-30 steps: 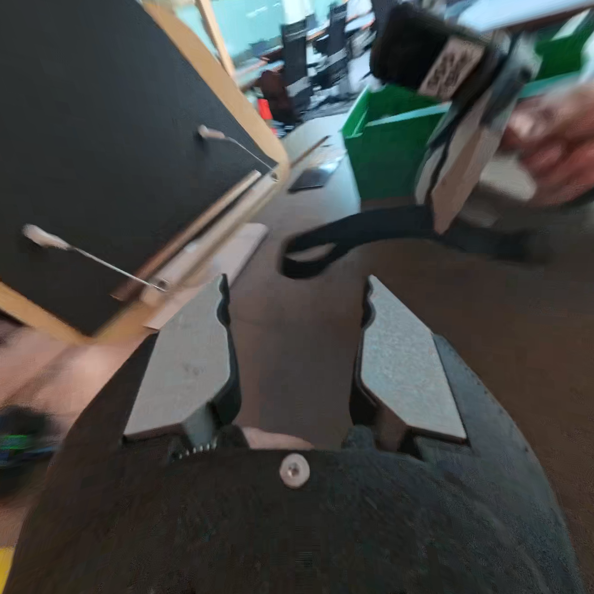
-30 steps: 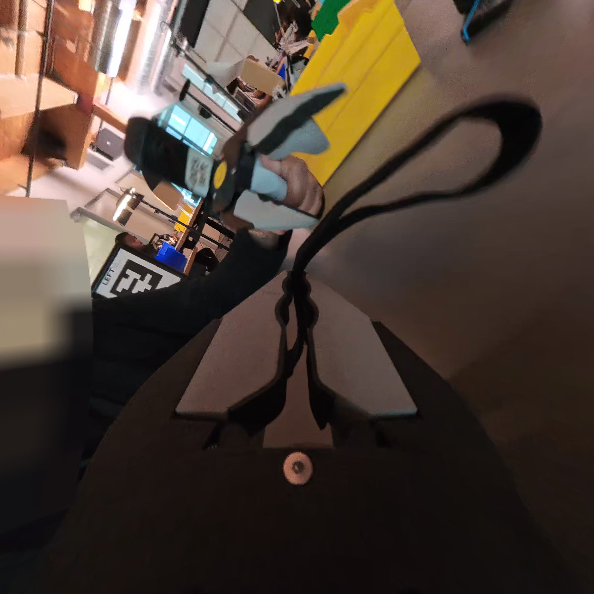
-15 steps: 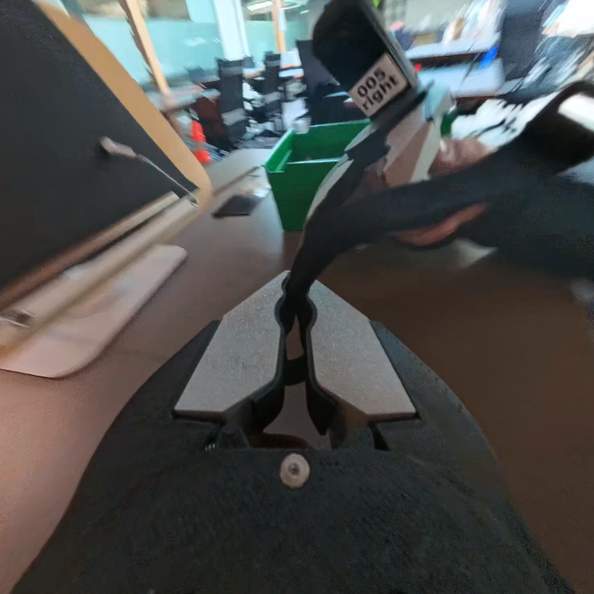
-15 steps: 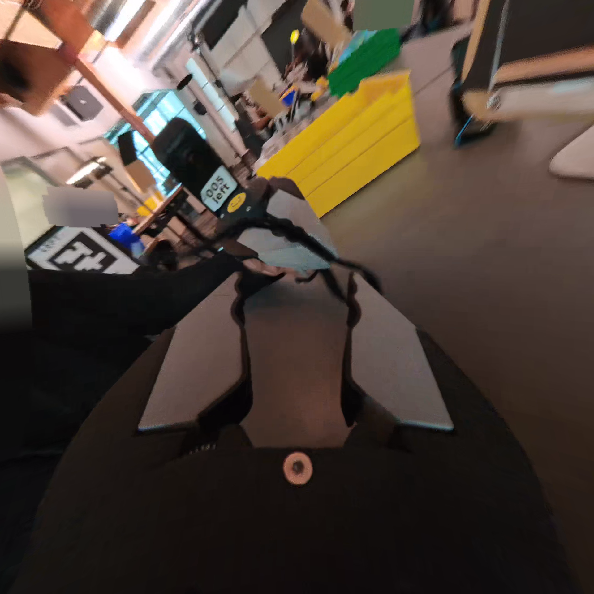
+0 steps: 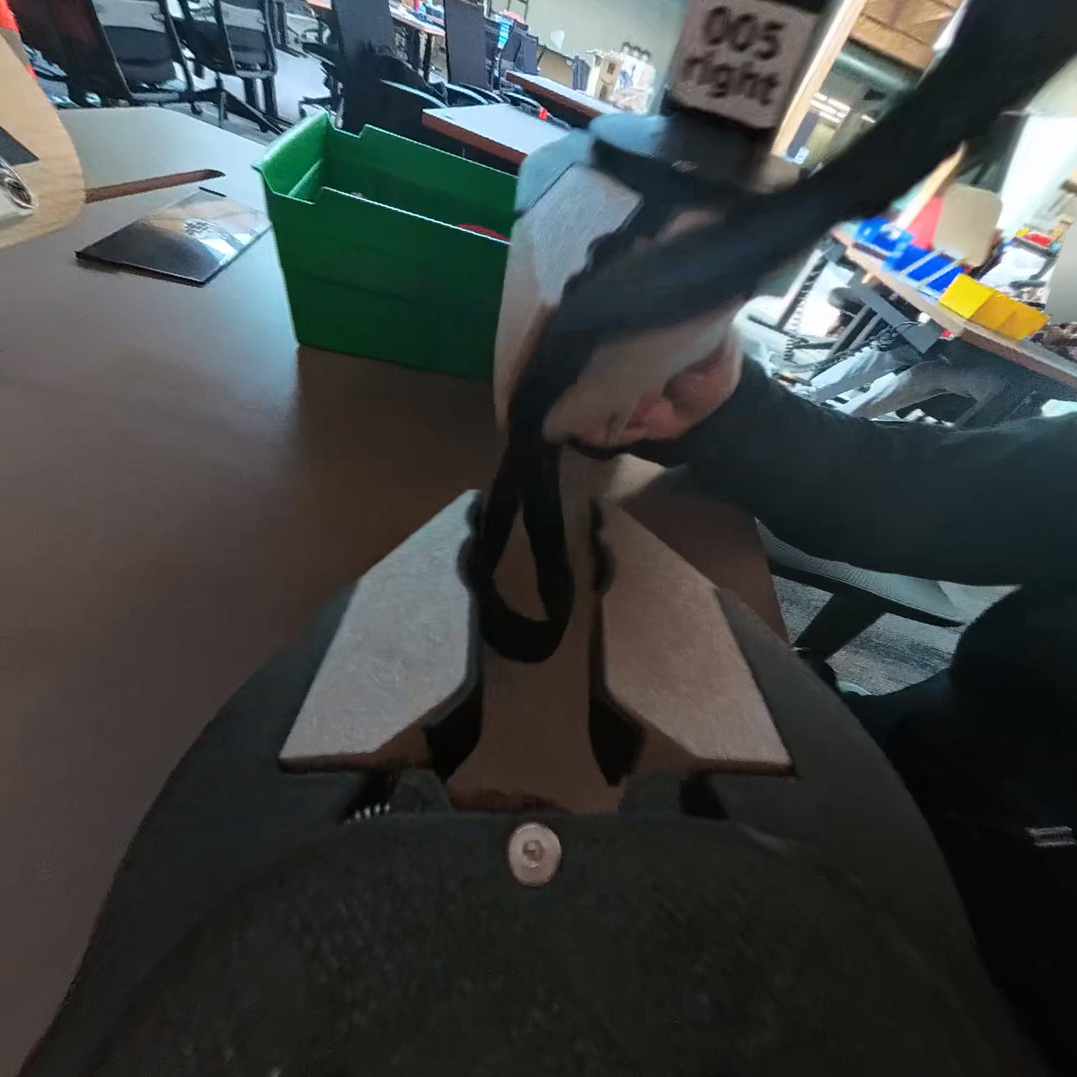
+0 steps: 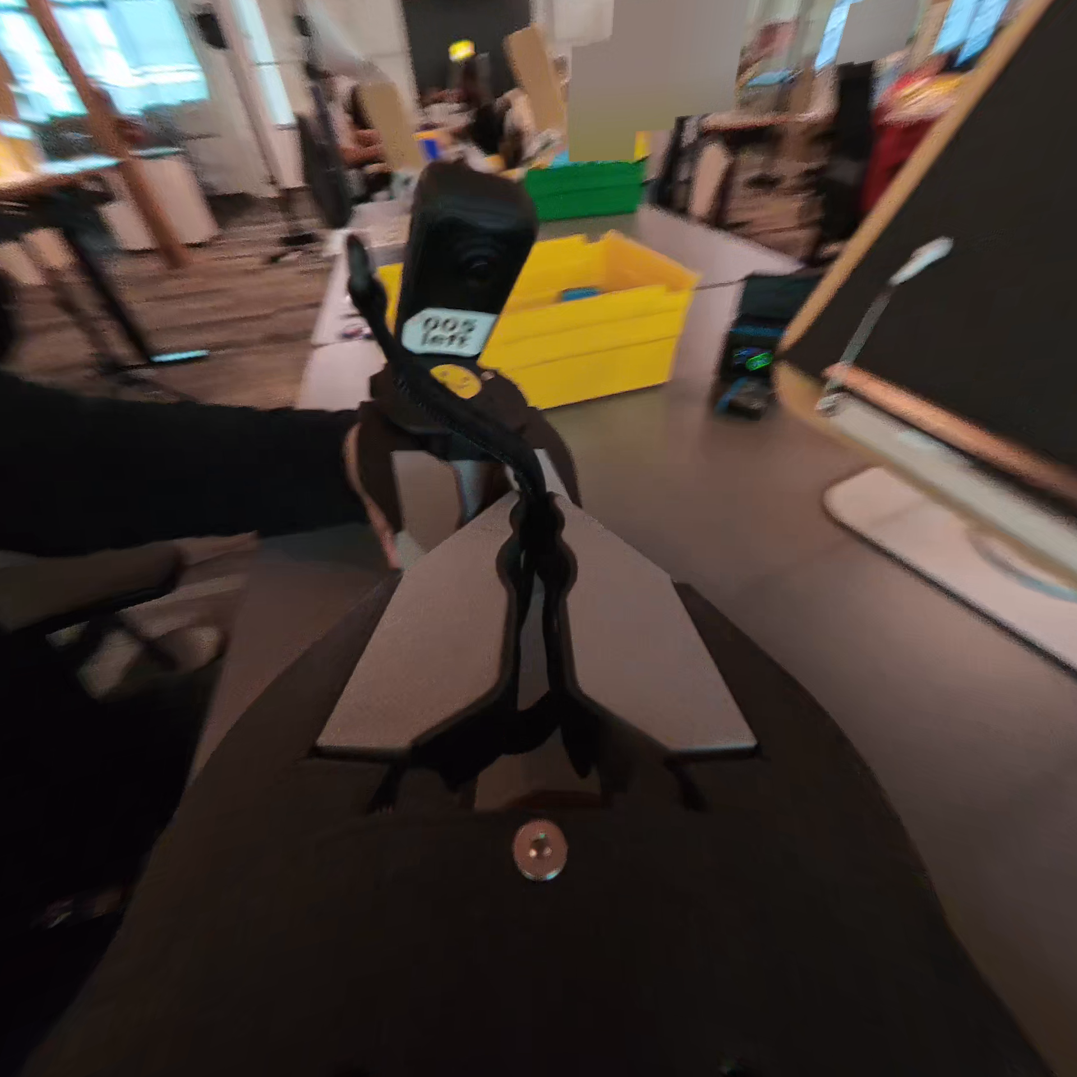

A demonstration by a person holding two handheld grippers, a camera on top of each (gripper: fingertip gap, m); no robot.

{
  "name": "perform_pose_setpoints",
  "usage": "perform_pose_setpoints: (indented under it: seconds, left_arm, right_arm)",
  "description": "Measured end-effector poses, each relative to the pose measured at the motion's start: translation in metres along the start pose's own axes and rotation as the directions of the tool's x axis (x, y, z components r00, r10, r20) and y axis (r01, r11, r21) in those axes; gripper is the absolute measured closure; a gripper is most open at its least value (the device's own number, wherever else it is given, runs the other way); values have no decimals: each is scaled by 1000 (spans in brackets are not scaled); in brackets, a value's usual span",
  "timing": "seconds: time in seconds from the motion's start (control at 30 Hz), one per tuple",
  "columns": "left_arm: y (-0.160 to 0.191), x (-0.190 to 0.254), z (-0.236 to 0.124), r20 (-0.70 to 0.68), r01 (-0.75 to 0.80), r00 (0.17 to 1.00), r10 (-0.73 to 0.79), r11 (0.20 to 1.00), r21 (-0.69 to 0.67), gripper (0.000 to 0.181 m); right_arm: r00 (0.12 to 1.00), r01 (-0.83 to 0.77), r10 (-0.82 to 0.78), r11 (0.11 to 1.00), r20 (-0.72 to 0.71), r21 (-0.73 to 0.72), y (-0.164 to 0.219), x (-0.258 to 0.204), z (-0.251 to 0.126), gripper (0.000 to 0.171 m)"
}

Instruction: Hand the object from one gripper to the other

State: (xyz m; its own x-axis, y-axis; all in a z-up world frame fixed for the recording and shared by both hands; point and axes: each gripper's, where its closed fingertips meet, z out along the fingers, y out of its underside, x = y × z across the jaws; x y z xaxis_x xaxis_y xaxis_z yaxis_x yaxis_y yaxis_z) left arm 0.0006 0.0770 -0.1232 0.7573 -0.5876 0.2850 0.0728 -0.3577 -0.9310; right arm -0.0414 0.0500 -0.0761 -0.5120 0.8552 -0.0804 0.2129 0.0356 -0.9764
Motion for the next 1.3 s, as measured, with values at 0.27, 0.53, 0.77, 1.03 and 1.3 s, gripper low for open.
perform_pose_setpoints:
  seconds: [0.27, 0.53, 0.77, 1.03, 1.3]
  left_arm:
    - [-18, -41, -23, 237, -77, 970, 54, 993, 89, 121]
    - [-4, -45, -16, 260, -86, 962, 83, 996, 0, 128]
    - [2, -44, -10, 300, -194, 931, 205, 979, -67, 117]
    - [-13, -10, -57, 418, -261, 862, 288, 958, -121, 124]
    - [-72, -35, -291, 777, -227, 602, 186, 972, -57, 135]
  right_arm:
    - [690, 83, -120, 993, -714, -87, -84, 67, -152, 171]
    - [383, -491, -206, 780, -901, -387, 24, 176, -296, 152]
    - [561, -418, -28, 854, -828, -311, 31, 142, -213, 126]
    - [888, -185, 80, 964, -453, -192, 26, 61, -51, 115]
    - [832, -72, -128, 940, -540, -334, 94, 91, -35, 119]
